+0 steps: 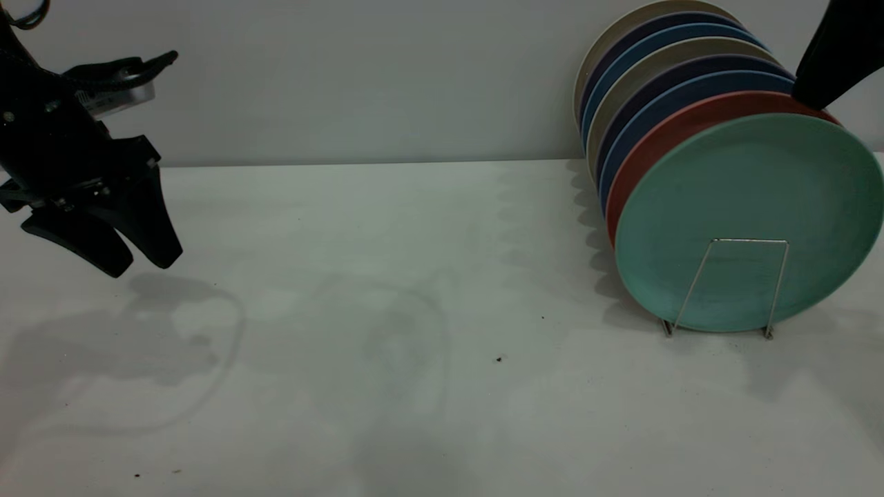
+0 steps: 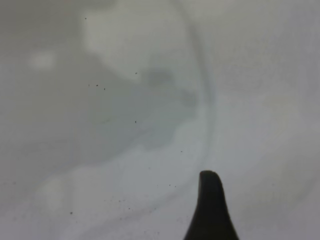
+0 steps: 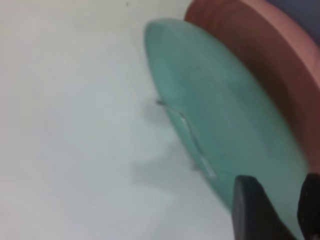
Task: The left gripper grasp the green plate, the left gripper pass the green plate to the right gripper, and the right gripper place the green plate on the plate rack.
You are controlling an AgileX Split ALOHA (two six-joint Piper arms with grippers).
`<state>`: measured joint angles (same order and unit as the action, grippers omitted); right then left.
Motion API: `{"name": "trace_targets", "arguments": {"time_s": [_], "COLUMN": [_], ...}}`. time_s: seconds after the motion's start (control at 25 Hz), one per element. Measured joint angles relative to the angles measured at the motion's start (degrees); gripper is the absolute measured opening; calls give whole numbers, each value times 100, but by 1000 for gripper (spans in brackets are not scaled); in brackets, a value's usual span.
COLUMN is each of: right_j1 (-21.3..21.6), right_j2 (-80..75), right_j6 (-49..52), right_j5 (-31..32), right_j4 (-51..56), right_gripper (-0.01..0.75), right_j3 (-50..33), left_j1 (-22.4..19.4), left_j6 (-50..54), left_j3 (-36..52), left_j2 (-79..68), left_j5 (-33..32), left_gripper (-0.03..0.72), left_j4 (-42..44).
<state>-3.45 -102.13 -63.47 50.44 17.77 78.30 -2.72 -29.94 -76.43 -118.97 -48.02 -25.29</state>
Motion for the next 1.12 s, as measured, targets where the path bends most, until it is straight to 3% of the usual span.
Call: {"name": "trace_targets", "arguments": {"time_s": [0.36, 0.68, 0.88, 1.12], "right_j1": [0, 0, 0, 0], "right_j2": [42, 450, 1232, 2788], "right_j6": [4570, 5543, 5867, 5890], "right_j5": [358, 1827, 1903, 1980], "right_j4": [-386, -1484, -1694, -1704], "right_gripper": [240, 241, 241, 241], "right_j3": [5, 5, -116, -1075], "left_j1": [0, 0, 0, 0], "left_j6": [779, 1201, 1525, 2016], "left_j3": [-106, -167, 0, 899], "left_j2": [254, 1567, 2331, 3423], "left_j5": [-83, -824, -1219, -1327], "left_gripper": [575, 522, 518, 518], "left_j4": [757, 1345, 1509, 1990]}}
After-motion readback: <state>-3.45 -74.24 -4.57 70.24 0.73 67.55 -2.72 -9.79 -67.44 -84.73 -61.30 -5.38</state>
